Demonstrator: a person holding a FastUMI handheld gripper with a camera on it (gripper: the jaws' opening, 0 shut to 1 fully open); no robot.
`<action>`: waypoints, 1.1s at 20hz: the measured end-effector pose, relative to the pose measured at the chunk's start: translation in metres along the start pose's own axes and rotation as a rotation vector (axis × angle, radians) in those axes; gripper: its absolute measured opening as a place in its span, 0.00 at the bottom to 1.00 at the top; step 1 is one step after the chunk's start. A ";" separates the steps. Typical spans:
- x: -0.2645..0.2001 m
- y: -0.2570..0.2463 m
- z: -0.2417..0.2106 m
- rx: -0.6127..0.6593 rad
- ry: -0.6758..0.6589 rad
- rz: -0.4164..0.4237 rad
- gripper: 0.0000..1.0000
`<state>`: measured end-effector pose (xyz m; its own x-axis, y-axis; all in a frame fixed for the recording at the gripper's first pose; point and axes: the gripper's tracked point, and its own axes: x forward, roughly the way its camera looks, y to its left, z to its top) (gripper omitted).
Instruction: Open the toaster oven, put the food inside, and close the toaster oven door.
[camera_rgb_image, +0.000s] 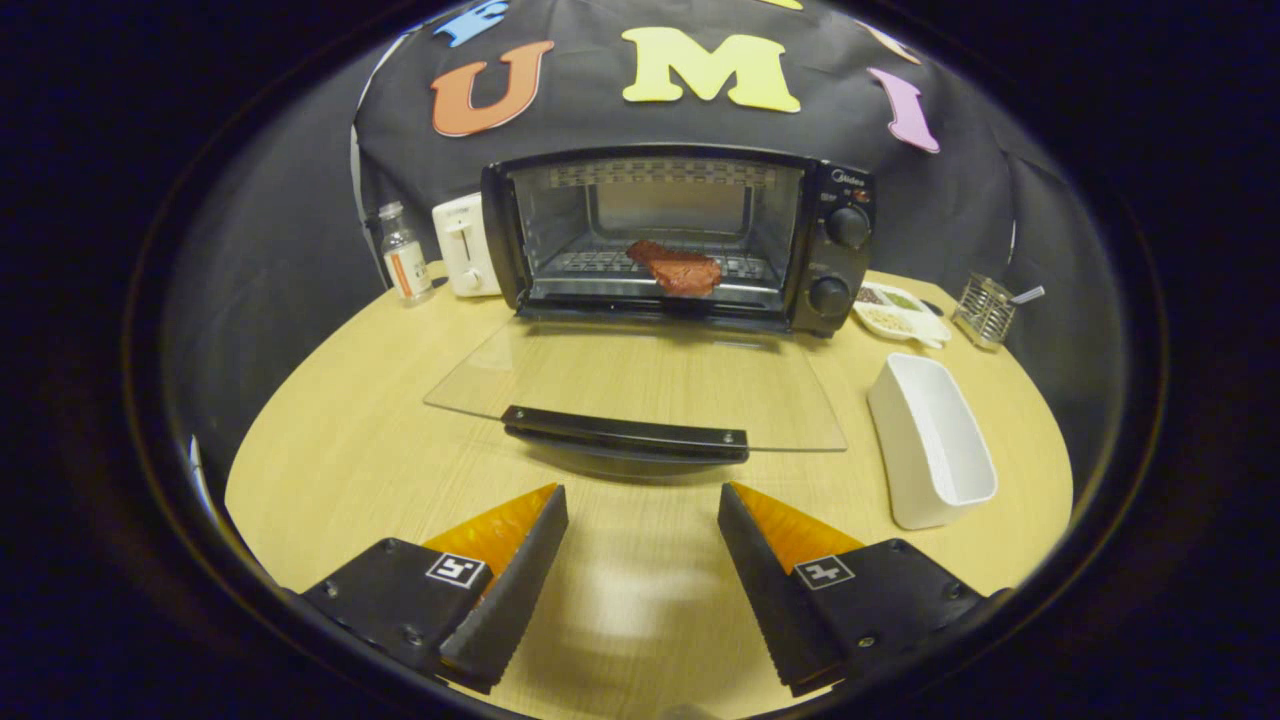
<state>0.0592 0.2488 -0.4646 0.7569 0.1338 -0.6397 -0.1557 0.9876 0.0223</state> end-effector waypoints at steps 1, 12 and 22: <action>0.005 0.000 -0.001 0.000 0.006 -0.001 0.97; 0.017 -0.010 0.011 -0.008 0.039 -0.026 0.97; -0.015 -0.008 0.065 -0.031 -0.012 -0.017 0.97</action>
<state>0.0906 0.2440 -0.4051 0.7674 0.1180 -0.6302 -0.1620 0.9867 -0.0125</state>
